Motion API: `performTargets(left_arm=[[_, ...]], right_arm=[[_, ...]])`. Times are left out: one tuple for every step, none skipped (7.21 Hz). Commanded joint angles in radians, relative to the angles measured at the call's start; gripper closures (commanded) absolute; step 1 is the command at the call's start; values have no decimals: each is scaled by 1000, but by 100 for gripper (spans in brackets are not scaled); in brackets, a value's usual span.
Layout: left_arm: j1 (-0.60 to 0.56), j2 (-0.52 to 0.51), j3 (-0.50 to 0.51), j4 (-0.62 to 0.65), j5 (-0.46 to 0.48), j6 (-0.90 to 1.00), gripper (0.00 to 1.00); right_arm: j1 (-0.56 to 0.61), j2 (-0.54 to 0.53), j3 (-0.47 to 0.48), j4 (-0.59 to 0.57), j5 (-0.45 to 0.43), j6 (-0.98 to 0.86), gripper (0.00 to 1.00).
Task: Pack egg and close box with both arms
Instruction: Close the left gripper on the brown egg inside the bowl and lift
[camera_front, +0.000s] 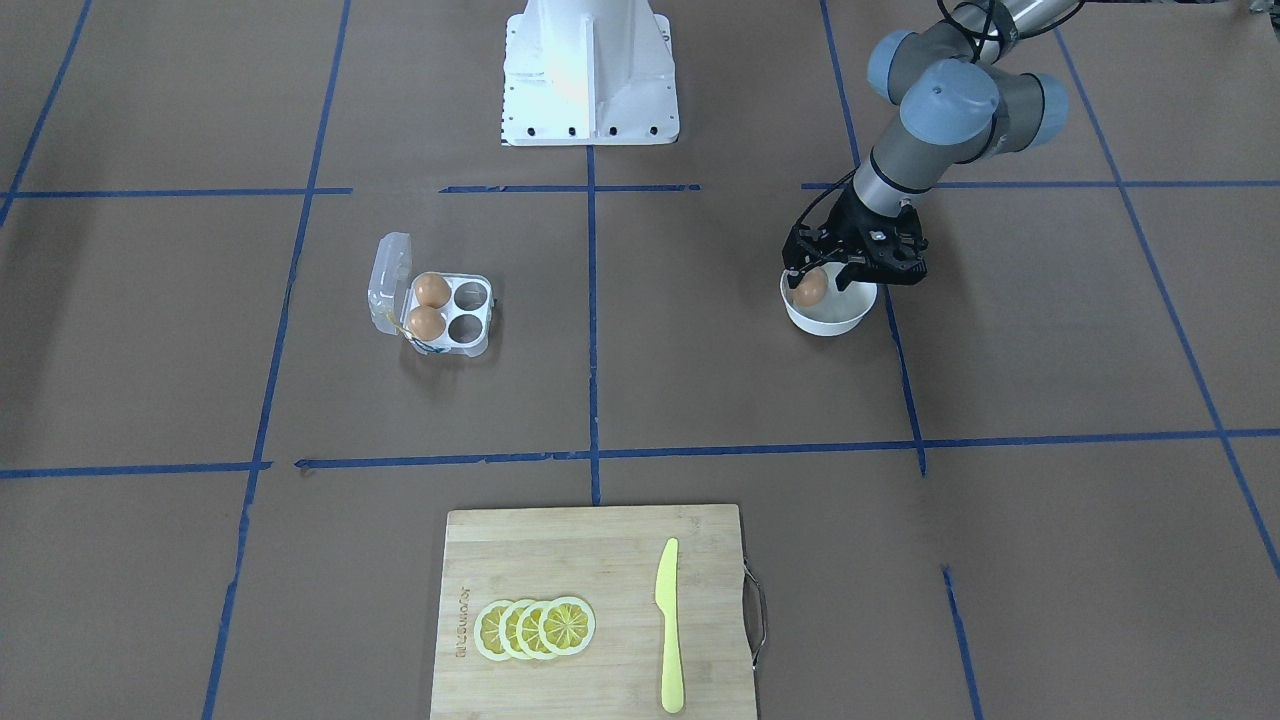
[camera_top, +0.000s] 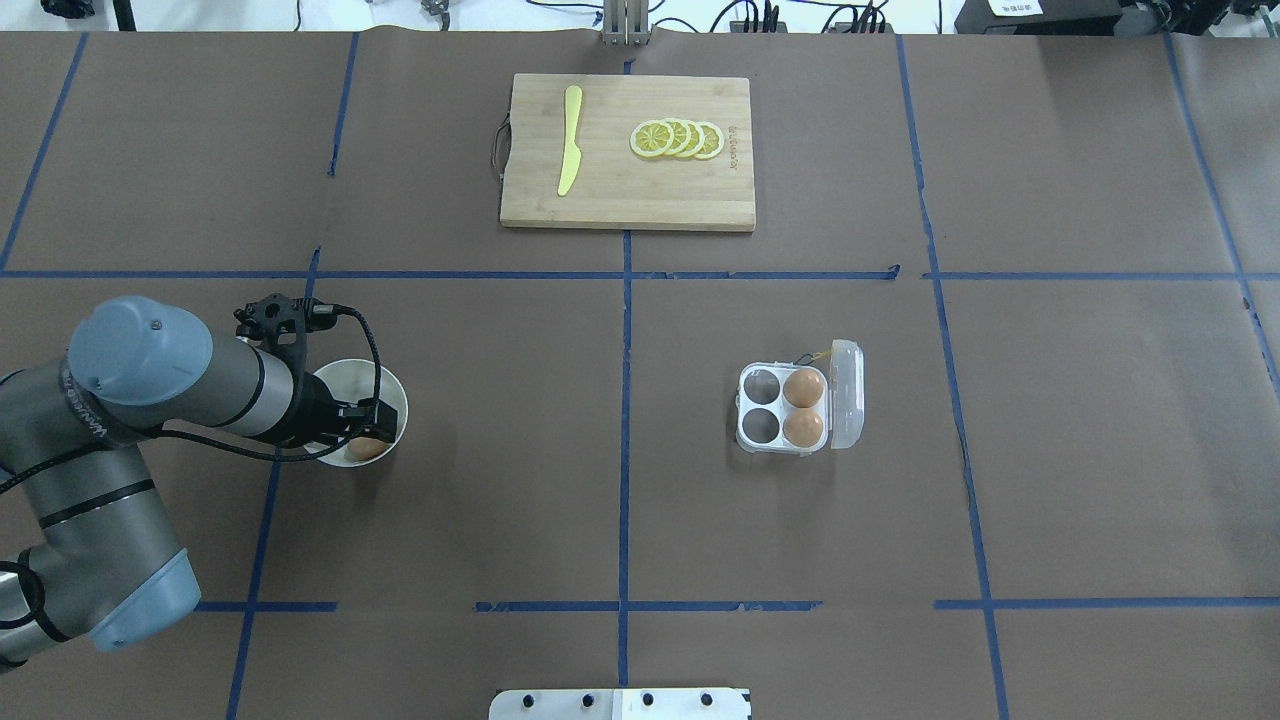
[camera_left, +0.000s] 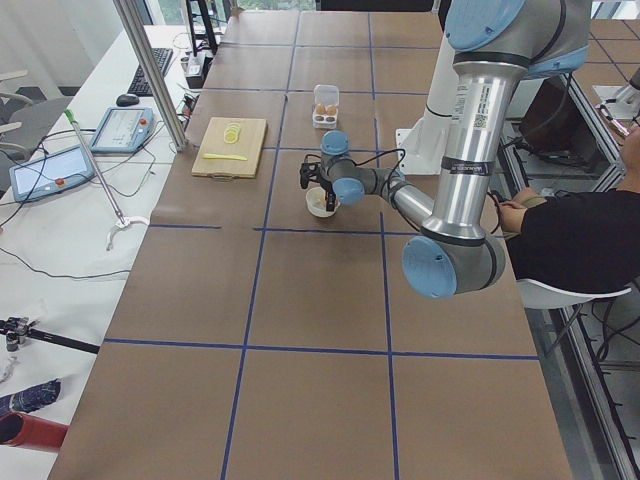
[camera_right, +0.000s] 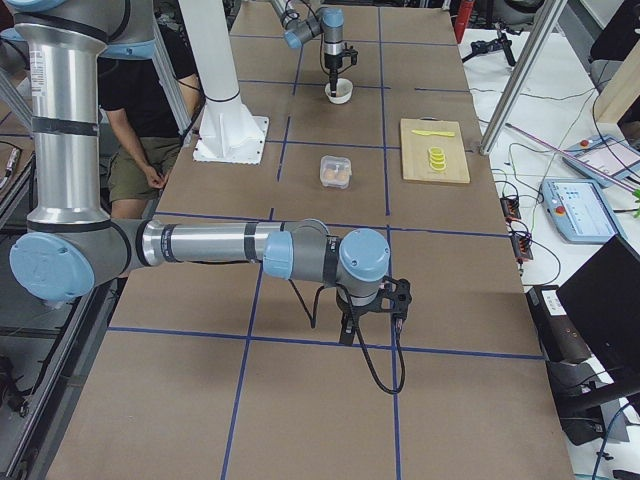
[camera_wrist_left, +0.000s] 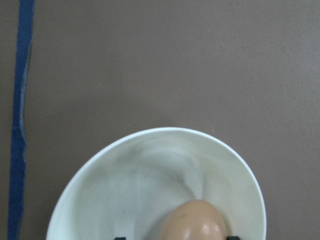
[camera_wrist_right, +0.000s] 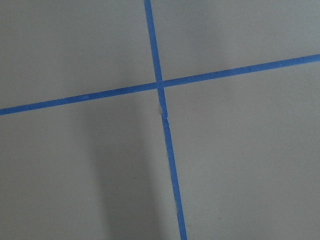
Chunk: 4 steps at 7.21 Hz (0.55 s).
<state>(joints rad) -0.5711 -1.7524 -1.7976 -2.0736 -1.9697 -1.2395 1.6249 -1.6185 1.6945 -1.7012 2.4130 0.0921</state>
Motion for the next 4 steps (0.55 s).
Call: performTargets(left_arm=[[2, 2, 3, 3, 0, 0, 32], [2, 1, 3, 3, 0, 0, 37], [2, 1, 1, 3, 0, 0, 44], [2, 2, 3, 4, 0, 0, 55]], right_arm=[[1, 0, 1, 0, 0, 0, 0], [1, 0, 2, 0, 0, 0, 0], [1, 0, 4, 0, 0, 0, 0], [1, 0, 2, 0, 0, 0, 0]])
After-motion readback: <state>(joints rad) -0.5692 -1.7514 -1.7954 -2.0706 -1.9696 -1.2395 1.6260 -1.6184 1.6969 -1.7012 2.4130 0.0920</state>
